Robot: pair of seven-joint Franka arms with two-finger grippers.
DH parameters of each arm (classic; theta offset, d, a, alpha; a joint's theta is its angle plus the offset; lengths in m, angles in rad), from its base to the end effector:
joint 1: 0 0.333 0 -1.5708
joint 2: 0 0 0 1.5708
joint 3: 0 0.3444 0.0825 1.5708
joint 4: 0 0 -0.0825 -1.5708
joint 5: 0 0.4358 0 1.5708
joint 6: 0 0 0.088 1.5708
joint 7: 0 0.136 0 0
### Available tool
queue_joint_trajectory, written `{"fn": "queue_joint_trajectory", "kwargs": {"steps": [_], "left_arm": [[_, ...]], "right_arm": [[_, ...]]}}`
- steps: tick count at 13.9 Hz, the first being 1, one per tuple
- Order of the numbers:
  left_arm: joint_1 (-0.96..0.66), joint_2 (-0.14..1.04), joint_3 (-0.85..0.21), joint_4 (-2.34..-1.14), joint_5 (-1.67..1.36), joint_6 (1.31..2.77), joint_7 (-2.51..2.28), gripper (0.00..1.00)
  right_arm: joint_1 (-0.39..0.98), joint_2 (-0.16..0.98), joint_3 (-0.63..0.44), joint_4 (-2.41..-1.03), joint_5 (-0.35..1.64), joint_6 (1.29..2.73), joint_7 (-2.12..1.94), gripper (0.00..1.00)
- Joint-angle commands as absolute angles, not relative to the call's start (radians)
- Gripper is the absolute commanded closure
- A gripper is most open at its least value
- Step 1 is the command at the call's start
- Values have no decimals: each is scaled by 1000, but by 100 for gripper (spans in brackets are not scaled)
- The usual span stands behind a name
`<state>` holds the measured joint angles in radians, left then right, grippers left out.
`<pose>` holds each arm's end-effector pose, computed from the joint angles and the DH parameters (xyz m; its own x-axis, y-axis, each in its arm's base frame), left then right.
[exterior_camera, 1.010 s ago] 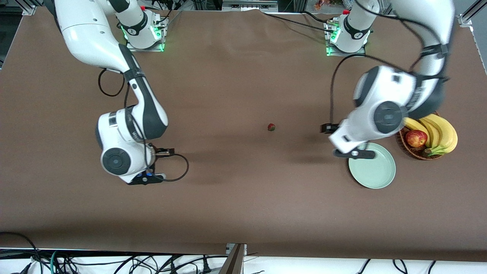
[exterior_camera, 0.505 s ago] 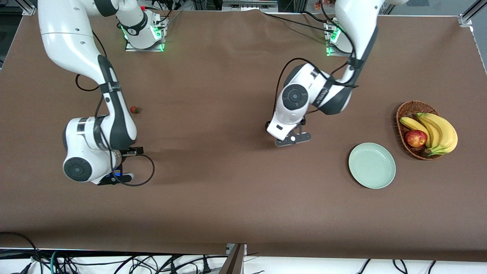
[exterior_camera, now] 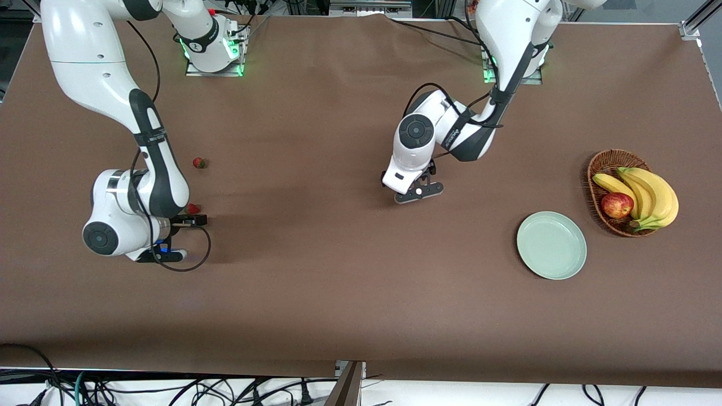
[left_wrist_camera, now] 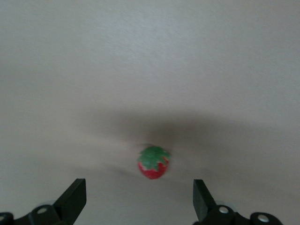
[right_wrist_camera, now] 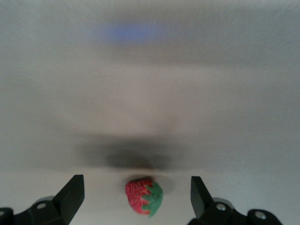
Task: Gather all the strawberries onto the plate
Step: 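Grasp the mid-table strawberry with the left gripper while the right grasps another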
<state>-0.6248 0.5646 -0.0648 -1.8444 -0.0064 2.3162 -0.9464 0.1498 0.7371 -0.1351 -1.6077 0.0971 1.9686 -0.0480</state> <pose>0.5267 -0.4332 0.1682 0.9597 0.2677 -0.0853 0.2640 -0.9631 -0.0517 0.6946 0.0250 0.1316 0.9326 0.0237 -0.3601 0.0268 -0.9996 0.0035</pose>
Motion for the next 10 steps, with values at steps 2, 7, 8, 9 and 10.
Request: {"fn": "queue_joint_trajectory", "kwargs": {"steps": [2, 7, 8, 9, 10], "left_arm": [[-649, 607, -48, -1847, -14, 2367, -959, 0], [-647, 621, -48, -1845, -12, 2402, -957, 40], [-649, 623, -46, -1844, -12, 2402, -957, 47], [-649, 623, -46, -1844, -11, 2402, -957, 60], [-649, 623, -46, -1844, -11, 2402, -957, 73]], "right_arm": [[152, 661, -132, -1718, 110, 2011, -61, 0], [152, 644, -132, -1740, 110, 2005, -66, 57], [152, 644, -132, -1740, 110, 2008, -66, 61], [152, 644, -132, -1740, 110, 2008, -66, 70], [152, 646, -132, -1740, 110, 2009, -66, 79]]}}
